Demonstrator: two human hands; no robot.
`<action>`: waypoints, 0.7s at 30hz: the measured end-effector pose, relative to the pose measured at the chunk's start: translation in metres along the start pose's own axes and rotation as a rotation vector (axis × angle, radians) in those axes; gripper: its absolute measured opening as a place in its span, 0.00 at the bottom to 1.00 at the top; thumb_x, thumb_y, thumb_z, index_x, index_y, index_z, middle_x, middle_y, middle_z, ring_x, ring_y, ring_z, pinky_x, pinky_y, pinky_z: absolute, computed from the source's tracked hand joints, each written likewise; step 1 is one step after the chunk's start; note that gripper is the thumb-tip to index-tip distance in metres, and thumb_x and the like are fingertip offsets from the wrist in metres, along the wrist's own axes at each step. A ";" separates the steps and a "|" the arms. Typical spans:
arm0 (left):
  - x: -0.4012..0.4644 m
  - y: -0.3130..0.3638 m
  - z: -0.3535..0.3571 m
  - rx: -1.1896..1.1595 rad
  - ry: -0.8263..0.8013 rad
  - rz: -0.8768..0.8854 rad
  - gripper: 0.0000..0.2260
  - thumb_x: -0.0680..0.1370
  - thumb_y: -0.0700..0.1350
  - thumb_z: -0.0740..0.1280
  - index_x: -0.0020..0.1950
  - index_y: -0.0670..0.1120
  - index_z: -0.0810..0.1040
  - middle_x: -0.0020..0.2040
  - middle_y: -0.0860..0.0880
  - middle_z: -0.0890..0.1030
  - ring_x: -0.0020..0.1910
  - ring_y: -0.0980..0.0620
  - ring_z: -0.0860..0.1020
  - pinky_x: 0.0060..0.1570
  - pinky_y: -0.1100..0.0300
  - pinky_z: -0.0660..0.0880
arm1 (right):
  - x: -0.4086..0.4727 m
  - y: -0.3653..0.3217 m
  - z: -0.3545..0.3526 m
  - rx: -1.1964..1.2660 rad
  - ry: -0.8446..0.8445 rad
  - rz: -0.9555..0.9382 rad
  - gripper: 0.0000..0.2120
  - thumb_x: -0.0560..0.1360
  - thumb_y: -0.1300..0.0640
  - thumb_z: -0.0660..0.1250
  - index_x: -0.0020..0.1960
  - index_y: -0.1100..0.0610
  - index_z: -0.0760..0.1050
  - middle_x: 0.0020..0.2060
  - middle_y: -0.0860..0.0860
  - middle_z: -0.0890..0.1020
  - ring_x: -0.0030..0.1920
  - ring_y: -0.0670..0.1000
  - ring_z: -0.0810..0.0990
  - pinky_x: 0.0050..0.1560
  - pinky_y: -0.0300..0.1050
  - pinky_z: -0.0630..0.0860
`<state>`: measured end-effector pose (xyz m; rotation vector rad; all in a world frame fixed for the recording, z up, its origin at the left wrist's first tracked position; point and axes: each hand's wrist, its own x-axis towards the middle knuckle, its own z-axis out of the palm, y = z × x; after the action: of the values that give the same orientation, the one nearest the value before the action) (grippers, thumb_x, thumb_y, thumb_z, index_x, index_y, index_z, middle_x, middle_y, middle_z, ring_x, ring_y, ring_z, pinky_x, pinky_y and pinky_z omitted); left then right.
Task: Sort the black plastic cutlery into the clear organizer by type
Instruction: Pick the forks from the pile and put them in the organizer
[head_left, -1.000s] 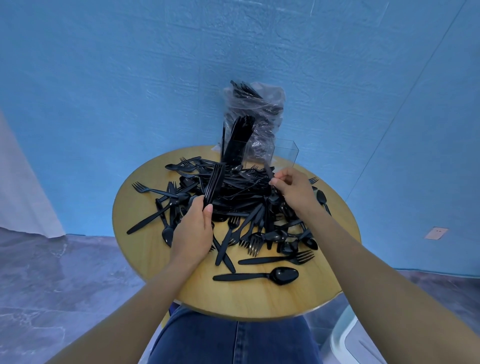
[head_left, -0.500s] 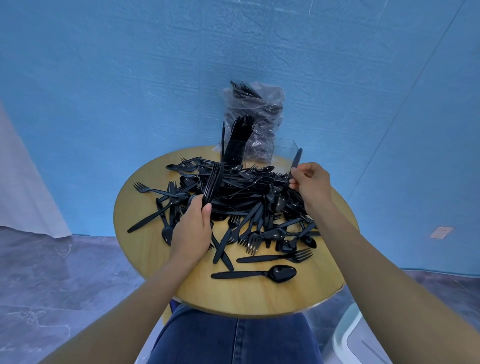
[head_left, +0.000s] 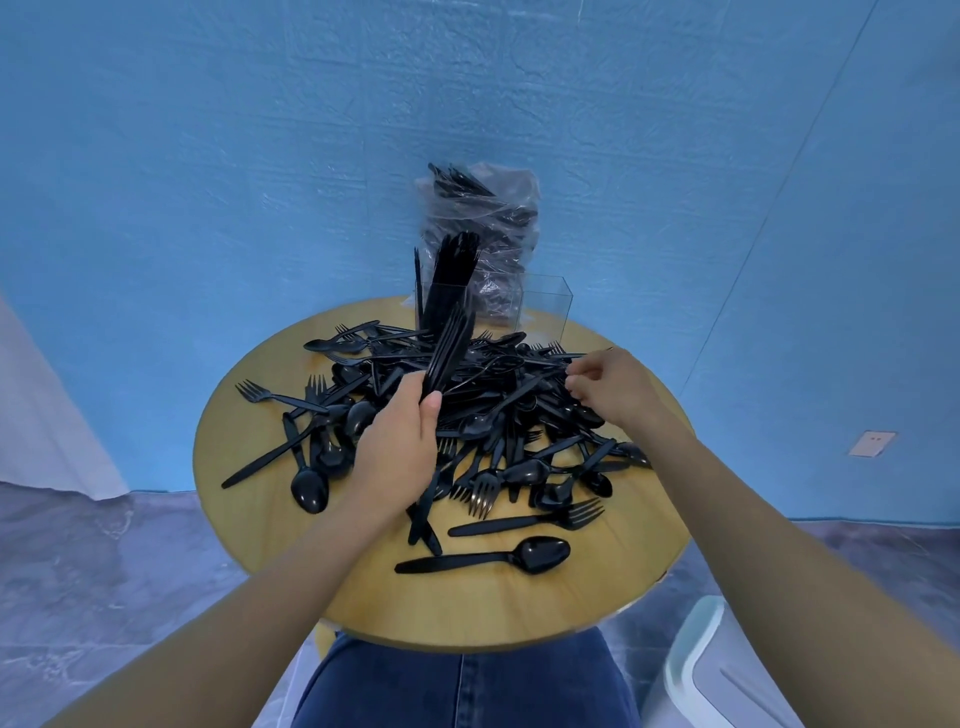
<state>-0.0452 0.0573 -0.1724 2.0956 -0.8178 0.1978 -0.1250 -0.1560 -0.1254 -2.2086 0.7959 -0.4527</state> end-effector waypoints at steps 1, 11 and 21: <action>0.002 0.005 0.003 -0.005 -0.010 0.015 0.10 0.82 0.49 0.51 0.57 0.47 0.69 0.32 0.53 0.72 0.28 0.55 0.70 0.28 0.60 0.62 | -0.004 0.004 -0.005 -0.081 0.005 -0.037 0.07 0.77 0.62 0.65 0.54 0.61 0.78 0.44 0.53 0.80 0.45 0.49 0.77 0.43 0.36 0.71; 0.003 0.025 0.036 0.063 -0.136 0.079 0.15 0.82 0.51 0.51 0.65 0.47 0.67 0.32 0.55 0.70 0.29 0.54 0.71 0.28 0.58 0.64 | -0.062 0.073 -0.010 -0.373 -0.057 -0.159 0.18 0.78 0.50 0.64 0.67 0.52 0.72 0.61 0.52 0.70 0.64 0.54 0.63 0.57 0.37 0.57; 0.004 0.029 0.042 0.072 -0.181 0.078 0.15 0.83 0.49 0.52 0.67 0.46 0.67 0.34 0.56 0.71 0.32 0.54 0.73 0.32 0.57 0.66 | -0.078 0.062 0.025 -0.150 -0.001 -0.366 0.14 0.79 0.54 0.61 0.61 0.57 0.77 0.53 0.49 0.74 0.56 0.47 0.70 0.55 0.36 0.65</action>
<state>-0.0660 0.0114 -0.1776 2.1734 -1.0148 0.0802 -0.1950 -0.1251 -0.1940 -2.5045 0.4331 -0.5844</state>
